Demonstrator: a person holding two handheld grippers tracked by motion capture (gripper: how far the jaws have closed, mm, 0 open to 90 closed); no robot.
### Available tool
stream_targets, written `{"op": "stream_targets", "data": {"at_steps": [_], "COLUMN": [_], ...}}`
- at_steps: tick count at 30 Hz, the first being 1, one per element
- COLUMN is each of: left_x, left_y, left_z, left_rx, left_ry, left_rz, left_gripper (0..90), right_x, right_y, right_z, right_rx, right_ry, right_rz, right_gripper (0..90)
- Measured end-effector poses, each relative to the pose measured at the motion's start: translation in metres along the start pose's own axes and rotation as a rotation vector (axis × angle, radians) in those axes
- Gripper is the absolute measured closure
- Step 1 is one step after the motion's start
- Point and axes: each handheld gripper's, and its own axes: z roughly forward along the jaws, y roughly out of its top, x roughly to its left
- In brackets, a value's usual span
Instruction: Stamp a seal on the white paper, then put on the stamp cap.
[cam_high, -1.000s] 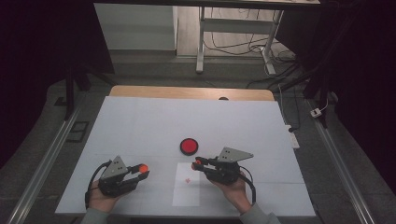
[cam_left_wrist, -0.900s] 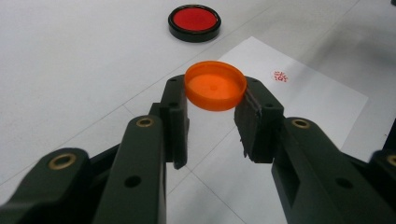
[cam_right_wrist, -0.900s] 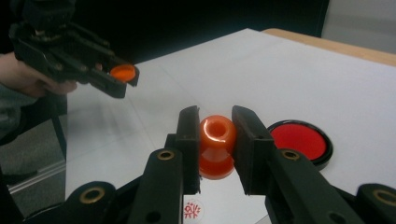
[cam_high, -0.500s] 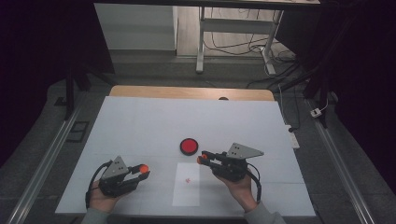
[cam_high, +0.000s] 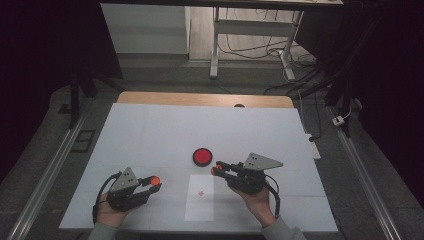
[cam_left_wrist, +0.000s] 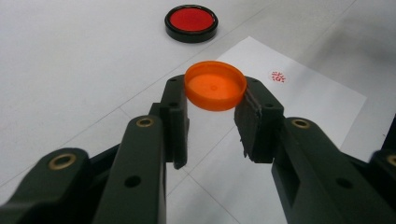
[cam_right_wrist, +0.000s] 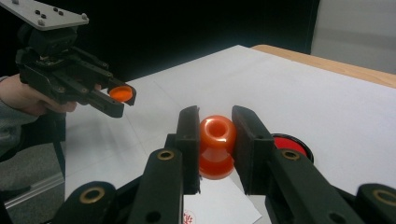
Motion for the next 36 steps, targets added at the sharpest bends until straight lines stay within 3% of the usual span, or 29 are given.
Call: {"op": "stream_targets", "data": {"at_steps": [9,36], "left_x": [-0.002,-0.022], "left_y": [0.004,0.033], "left_z": [0.004,0.031], "left_rx": [-0.002,0.004], "left_ry": [-0.009,-0.063], "left_rz": [0.008,0.084], "left_gripper": [65.2,65.2], "right_x": [0.0,0.0], "right_y": [0.002,0.004], "right_z": [-0.001,-0.002], "right_rx": [-0.009,-0.019], "right_ry": [0.0,0.011], "right_rz": [0.0,0.007], "right_gripper": [72.5,72.5]}}
